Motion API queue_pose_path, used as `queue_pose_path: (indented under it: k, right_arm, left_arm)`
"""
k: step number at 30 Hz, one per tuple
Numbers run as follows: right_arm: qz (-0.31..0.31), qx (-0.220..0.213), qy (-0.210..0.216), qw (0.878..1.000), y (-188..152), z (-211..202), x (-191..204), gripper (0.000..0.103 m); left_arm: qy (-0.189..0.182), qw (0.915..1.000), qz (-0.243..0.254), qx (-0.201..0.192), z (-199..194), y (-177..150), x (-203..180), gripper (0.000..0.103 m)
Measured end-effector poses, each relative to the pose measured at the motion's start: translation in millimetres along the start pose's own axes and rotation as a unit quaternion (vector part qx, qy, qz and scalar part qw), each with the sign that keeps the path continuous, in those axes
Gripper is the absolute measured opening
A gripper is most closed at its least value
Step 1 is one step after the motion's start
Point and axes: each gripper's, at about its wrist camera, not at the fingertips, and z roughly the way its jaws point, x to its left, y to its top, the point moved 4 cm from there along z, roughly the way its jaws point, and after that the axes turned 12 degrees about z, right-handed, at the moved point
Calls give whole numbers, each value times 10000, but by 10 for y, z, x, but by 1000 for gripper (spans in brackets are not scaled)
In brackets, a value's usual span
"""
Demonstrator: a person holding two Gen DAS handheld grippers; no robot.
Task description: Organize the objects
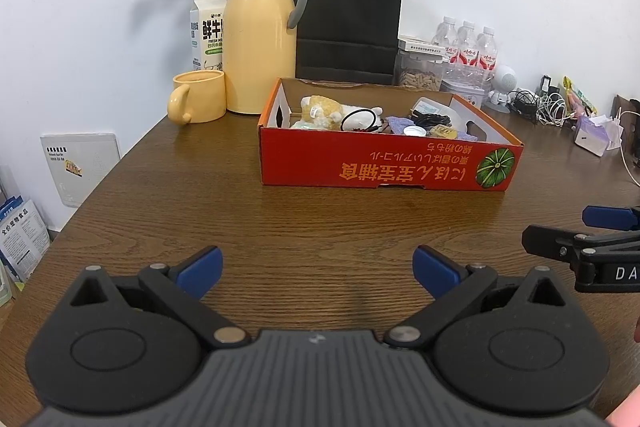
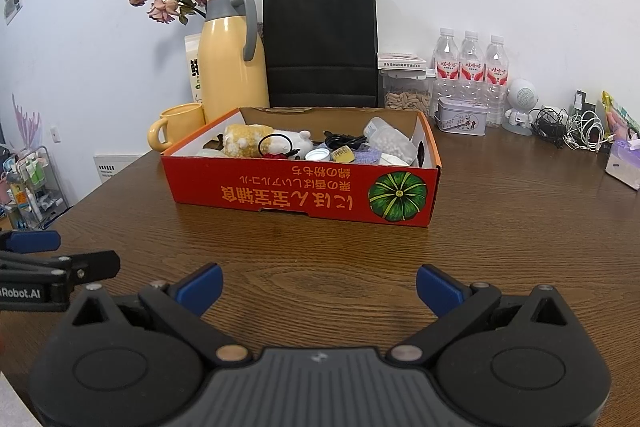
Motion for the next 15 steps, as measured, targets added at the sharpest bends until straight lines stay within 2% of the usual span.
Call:
queue_pose_path:
  k: [15]
  right_arm:
    - [-14, -7, 10, 10000, 9, -13, -13, 103]
  left_arm:
    - [45, 10000, -24, -50, -38, 40, 2, 103]
